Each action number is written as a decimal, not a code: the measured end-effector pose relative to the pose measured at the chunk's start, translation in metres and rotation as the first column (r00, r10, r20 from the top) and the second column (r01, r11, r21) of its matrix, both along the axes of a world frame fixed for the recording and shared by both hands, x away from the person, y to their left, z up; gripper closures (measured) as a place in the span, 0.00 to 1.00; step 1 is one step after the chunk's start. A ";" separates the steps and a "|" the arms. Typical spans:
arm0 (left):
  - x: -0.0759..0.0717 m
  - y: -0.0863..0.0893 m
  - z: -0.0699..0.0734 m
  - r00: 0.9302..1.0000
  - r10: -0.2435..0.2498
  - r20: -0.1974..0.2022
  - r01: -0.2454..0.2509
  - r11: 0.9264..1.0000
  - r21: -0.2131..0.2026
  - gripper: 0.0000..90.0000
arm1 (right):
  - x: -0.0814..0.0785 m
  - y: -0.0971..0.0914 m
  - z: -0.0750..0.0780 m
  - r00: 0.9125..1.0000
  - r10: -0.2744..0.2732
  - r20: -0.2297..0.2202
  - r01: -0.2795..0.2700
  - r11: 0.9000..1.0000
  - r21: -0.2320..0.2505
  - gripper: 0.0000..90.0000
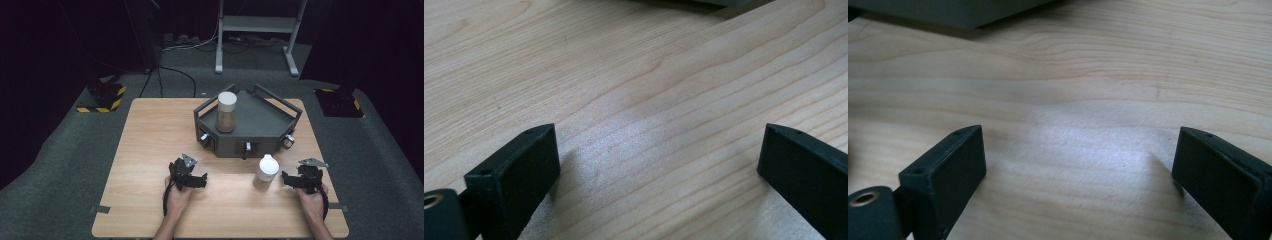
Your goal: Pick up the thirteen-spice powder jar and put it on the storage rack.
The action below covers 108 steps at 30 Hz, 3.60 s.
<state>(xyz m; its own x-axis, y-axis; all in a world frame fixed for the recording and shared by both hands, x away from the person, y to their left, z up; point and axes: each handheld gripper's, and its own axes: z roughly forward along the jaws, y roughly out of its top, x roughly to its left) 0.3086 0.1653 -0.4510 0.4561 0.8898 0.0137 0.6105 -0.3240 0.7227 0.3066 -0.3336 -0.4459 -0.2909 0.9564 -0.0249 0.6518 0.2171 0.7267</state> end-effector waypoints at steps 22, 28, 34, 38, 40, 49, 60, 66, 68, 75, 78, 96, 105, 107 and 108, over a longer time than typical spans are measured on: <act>0.000 0.000 0.000 1.000 0.001 0.000 -0.001 1.000 -0.001 0.04 | -0.031 -0.020 0.004 0.987 0.160 0.006 -0.160 0.982 0.099 0.08; 0.000 0.000 0.000 1.000 0.002 0.000 -0.002 1.000 -0.001 0.04 | -0.036 -0.019 0.003 0.978 0.210 0.011 -0.210 0.971 0.115 0.08; 0.000 0.000 0.000 1.000 0.002 0.000 -0.002 1.000 -0.001 0.04 | -0.042 -0.007 0.007 0.966 0.260 0.011 -0.260 0.964 0.063 0.08; 0.000 0.000 0.000 1.000 0.002 0.000 -0.002 1.000 -0.001 0.04 | -0.044 0.001 0.009 0.951 0.310 0.021 -0.310 0.949 0.060 0.08; 0.000 0.000 0.000 1.000 0.002 0.000 -0.002 1.000 -0.001 0.04 | -0.043 0.003 0.008 0.946 0.325 0.019 -0.325 0.943 0.072 0.08; 0.000 0.000 0.000 1.000 0.002 0.000 -0.002 1.000 -0.001 0.04 | -0.040 0.015 0.006 0.937 0.349 0.026 -0.350 0.933 0.077 0.09; 0.000 0.000 0.000 1.000 0.002 0.000 -0.002 1.000 -0.001 0.04 | -0.036 0.023 0.005 0.932 0.358 0.047 -0.361 0.927 0.101 0.12; 0.000 0.000 0.000 1.000 0.002 0.000 -0.002 1.000 -0.001 0.04 | -0.033 0.027 0.005 0.932 0.358 0.057 -0.362 0.926 0.107 0.15; 0.000 0.000 0.000 1.000 0.002 0.000 -0.002 1.000 -0.001 0.04 | -0.032 0.030 0.005 0.934 0.352 0.064 -0.358 0.927 0.110 0.16; 0.000 0.000 0.000 1.000 0.002 0.000 -0.002 1.000 -0.001 0.04 | -0.029 0.034 0.006 0.933 0.349 0.085 -0.357 0.926 0.119 0.20; 0.000 0.000 0.000 1.000 0.003 0.000 -0.003 1.000 -0.002 0.04 | -0.026 0.035 0.005 0.935 0.343 0.091 -0.352 0.927 0.130 0.21; 0.000 0.000 0.000 1.000 0.003 0.000 -0.003 1.000 -0.002 0.04 | -0.023 0.038 0.004 0.941 0.322 0.107 -0.334 0.933 0.135 0.30; 0.000 0.000 0.000 1.000 0.002 0.000 -0.002 1.000 -0.001 0.04 | -0.023 0.038 0.004 0.939 0.325 0.109 -0.338 0.932 0.131 0.31; 0.000 0.000 0.000 1.000 0.002 0.000 -0.002 1.000 -0.001 0.04 | -0.023 0.037 0.004 0.938 0.328 0.110 -0.341 0.931 0.128 0.32; 0.000 0.000 0.000 1.000 0.002 0.000 -0.002 1.000 -0.001 0.04 | -0.023 0.038 0.004 0.938 0.329 0.111 -0.342 0.931 0.126 0.32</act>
